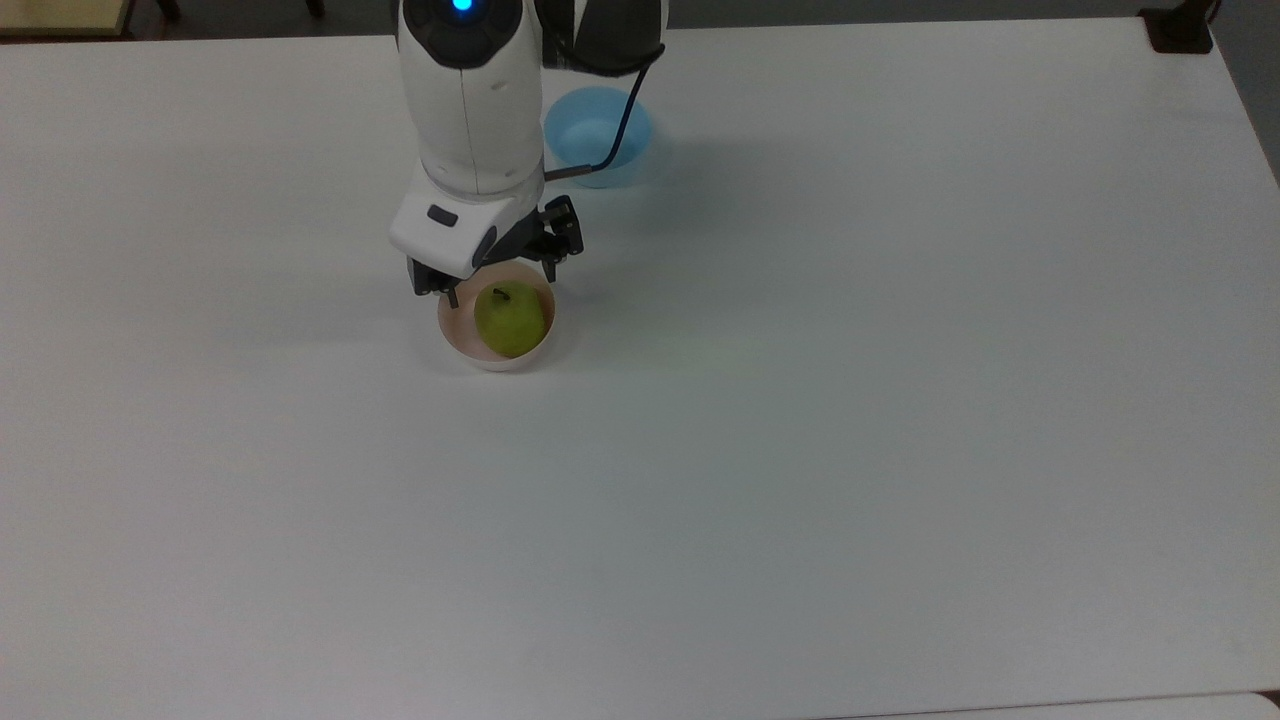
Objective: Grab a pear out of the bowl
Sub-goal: 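Lower the open gripper over the green pear in the pink bowl, then close the gripper on the pear and lift it from the bowl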
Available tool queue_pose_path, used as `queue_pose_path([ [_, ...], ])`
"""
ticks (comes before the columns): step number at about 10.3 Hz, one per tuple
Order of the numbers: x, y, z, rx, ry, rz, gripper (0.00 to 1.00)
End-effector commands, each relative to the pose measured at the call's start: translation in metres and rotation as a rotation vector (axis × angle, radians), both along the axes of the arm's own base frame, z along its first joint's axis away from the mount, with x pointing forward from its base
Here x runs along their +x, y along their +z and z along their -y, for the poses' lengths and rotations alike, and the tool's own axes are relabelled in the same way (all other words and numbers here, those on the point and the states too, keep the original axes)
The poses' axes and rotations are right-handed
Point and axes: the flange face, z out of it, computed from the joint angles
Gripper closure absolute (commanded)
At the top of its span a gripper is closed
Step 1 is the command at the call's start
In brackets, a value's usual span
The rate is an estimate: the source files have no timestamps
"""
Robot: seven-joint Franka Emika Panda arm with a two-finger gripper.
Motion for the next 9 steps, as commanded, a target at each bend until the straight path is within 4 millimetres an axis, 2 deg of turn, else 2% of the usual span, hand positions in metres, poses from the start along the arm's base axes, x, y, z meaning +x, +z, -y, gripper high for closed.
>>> queue_pose_path([
  [1, -0.005, -0.028, -0.005, -0.011, -0.007, 0.010, 0.00],
  [2, -0.006, -0.030, -0.004, -0.011, -0.007, 0.003, 0.05],
  [3, -0.008, -0.039, -0.003, -0.011, -0.008, -0.007, 0.21],
  [5, -0.006, -0.043, -0.005, -0.010, -0.005, 0.006, 0.81],
  [6, -0.008, -0.047, -0.005, -0.007, -0.005, 0.018, 0.97],
  [8, -0.008, -0.040, -0.003, -0.001, -0.014, 0.021, 1.00],
  [9, -0.010, -0.022, -0.001, 0.001, -0.019, 0.032, 1.00],
])
